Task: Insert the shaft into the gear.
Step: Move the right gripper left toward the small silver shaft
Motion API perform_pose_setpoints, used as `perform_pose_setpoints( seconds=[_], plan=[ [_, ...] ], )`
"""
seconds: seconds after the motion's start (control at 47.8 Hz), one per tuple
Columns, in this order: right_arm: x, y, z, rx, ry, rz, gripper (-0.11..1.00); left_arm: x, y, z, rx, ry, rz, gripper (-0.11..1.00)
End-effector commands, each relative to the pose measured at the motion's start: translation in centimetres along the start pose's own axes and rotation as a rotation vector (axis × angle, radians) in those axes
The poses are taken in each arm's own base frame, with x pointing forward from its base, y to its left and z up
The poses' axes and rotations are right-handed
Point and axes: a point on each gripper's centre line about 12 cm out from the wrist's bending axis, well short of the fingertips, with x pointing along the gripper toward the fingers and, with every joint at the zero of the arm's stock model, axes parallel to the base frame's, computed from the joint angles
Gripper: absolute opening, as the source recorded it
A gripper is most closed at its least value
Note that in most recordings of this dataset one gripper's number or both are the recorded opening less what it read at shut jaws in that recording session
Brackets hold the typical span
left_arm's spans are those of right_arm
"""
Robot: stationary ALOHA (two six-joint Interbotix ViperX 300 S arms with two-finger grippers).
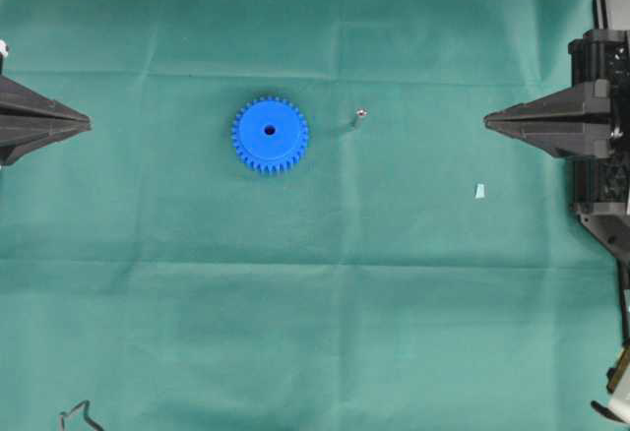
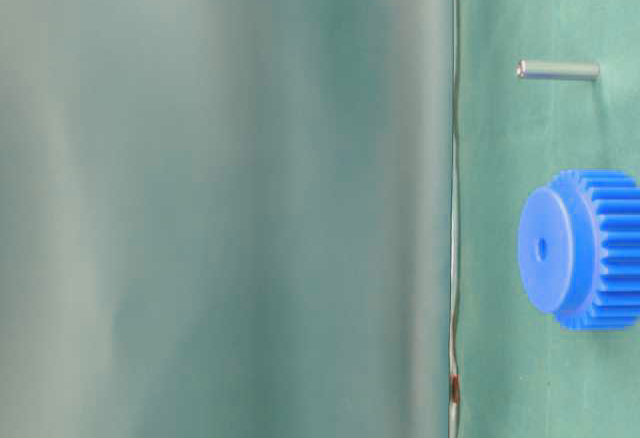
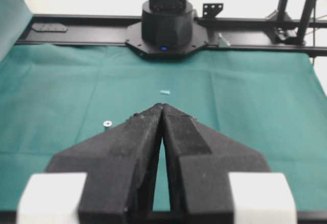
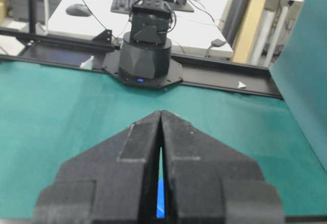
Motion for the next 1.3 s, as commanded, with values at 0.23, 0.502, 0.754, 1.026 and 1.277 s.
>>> perform_pose_setpoints(
  seconds=[0.23, 0.502, 0.754, 1.026, 1.277],
  plan=[
    [0.7, -0.4, 1.3, -0.009, 0.031, -0.02, 0.02, 0.5, -0.1, 1.7, 0.007, -0.02, -0.009, 0.0],
    [2.1, -0.7, 1.9, -0.01, 0.048, -0.034, 0.02, 0.5, -0.1, 1.6, 0.007, -0.014, -0.008, 0.0],
    [4.5, -2.4, -0.3, 0.021, 0.146, -0.102, 0.13, 0.5, -0.1, 1.5, 0.005, -0.005, -0.008, 0.0],
    [7.3, -4.0, -5.0, 0.047, 0.299, -0.158, 0.89, 0.5, -0.1, 1.3, 0.005, 0.008, -0.008, 0.0],
    [9.1, -5.5, -10.5, 0.096, 0.417, -0.218, 0.84, 0.5, -0.1, 1.3, 0.005, 0.011, -0.008, 0.0]
  ],
)
